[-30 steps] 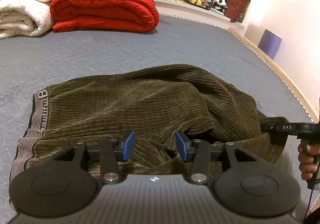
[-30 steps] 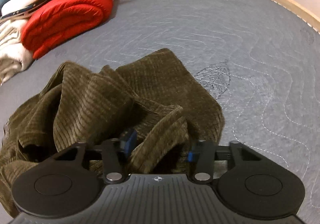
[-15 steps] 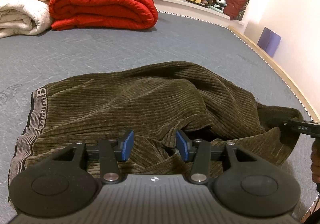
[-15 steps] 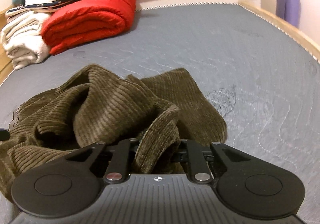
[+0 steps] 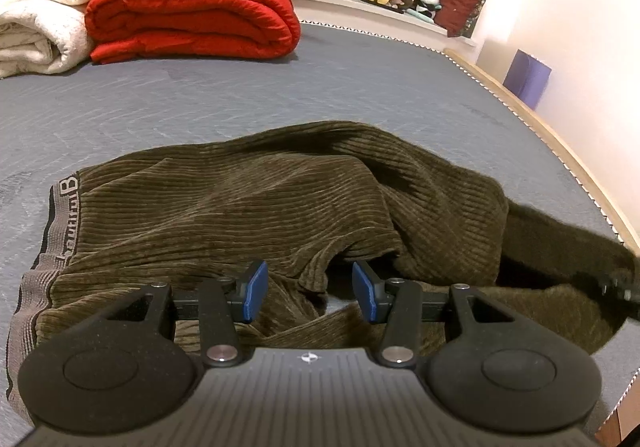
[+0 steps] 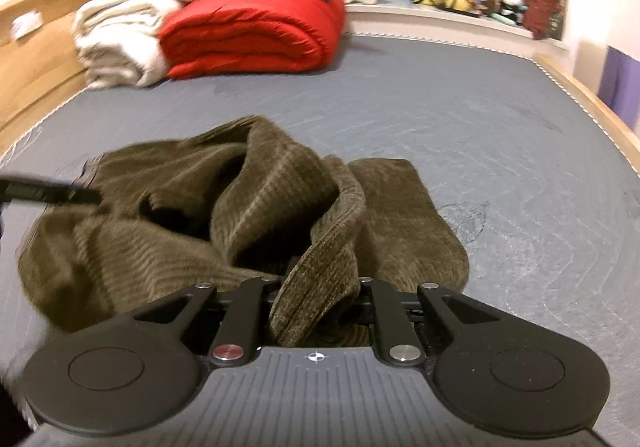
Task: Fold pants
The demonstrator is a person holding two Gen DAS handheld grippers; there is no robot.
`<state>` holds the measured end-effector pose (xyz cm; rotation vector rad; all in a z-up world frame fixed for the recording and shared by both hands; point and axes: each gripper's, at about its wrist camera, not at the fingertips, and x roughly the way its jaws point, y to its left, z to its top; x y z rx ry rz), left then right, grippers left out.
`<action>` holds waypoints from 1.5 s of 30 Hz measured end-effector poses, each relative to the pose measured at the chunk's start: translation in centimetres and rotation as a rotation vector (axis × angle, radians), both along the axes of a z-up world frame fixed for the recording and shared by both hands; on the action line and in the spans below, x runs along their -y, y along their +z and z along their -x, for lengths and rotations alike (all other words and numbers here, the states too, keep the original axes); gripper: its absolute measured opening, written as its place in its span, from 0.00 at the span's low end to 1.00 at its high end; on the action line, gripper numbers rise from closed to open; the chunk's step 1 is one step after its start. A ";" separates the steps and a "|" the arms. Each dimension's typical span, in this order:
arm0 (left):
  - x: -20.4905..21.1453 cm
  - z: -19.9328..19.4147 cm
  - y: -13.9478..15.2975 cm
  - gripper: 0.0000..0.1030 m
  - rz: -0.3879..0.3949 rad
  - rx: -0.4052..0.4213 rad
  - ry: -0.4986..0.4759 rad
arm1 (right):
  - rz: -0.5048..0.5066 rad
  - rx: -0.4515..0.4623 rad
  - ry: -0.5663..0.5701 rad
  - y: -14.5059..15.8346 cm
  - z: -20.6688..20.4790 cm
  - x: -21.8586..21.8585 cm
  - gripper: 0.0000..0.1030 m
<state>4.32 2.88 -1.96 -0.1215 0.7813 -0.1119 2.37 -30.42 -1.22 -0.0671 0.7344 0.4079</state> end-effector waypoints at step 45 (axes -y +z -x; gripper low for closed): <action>-2.4 -1.0 -1.1 0.54 0.024 -0.065 0.088 | 0.053 -0.107 -0.139 -5.7 -11.1 -2.2 0.57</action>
